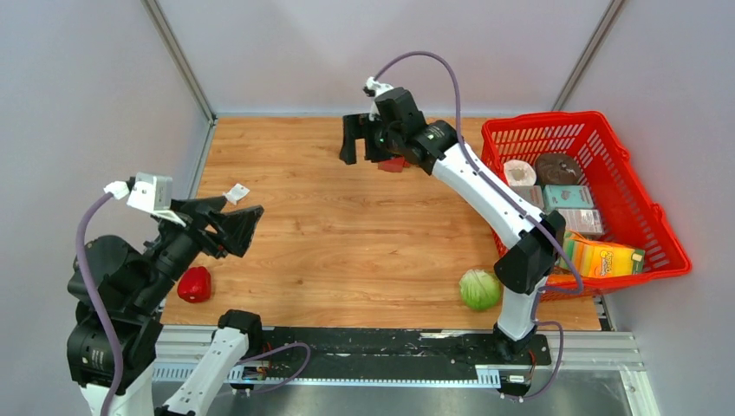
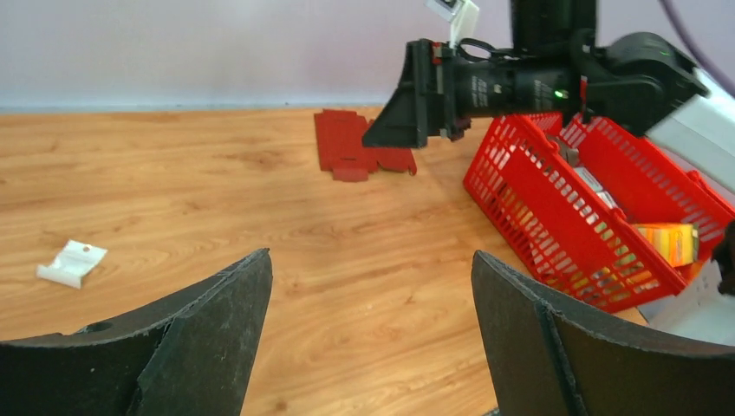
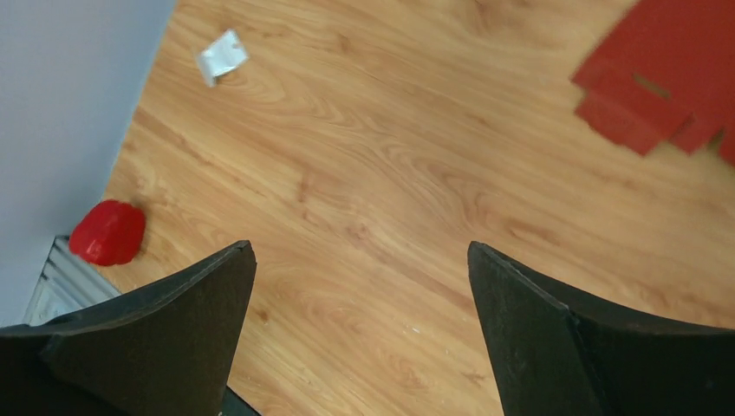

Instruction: Fold the paper box

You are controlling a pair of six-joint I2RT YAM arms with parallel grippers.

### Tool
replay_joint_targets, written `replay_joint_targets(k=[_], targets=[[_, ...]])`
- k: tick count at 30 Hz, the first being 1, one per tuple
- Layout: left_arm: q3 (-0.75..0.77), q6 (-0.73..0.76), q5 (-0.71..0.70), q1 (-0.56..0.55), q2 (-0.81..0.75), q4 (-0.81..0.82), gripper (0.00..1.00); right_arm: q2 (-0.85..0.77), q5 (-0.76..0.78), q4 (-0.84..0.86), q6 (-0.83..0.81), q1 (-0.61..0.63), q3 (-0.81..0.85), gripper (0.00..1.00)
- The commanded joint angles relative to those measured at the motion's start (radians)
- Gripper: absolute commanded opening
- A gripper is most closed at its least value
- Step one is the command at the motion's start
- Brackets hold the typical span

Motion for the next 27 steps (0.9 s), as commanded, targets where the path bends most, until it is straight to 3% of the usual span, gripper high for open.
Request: replay_joint_targets(k=[1, 4, 10, 15, 20, 24, 27], targets=[[-0.101, -0.049, 0.067, 0.005, -0.079, 0.041, 0.91, -0.052, 0.03, 0.14, 0.275, -0.126, -0.146, 1.0], [-0.201, -0.117, 0.13, 0.005, -0.105, 0.099, 0.85, 0.0, 0.284, 0.155, 0.434, -0.131, -0.178, 1.0], [-0.319, -0.217, 0.23, 0.005, -0.139, 0.179, 0.79, 0.176, 0.547, 0.084, 0.656, -0.142, -0.111, 0.98], [-0.339, -0.177, 0.19, 0.006, -0.174, 0.124, 0.79, 0.278, 0.59, 0.137, 0.711, -0.145, -0.103, 0.99], [-0.364, -0.152, 0.191, 0.005, -0.171, 0.104, 0.78, 0.245, 0.613, 0.361, 0.724, -0.148, -0.293, 1.0], [-0.397, -0.157, 0.204, 0.005, -0.171, 0.124, 0.77, 0.233, 0.55, 0.498, 0.696, -0.181, -0.4, 1.0], [-0.411, -0.157, 0.207, 0.005, -0.171, 0.138, 0.77, 0.236, 0.475, 0.602, 0.69, -0.206, -0.457, 0.92]])
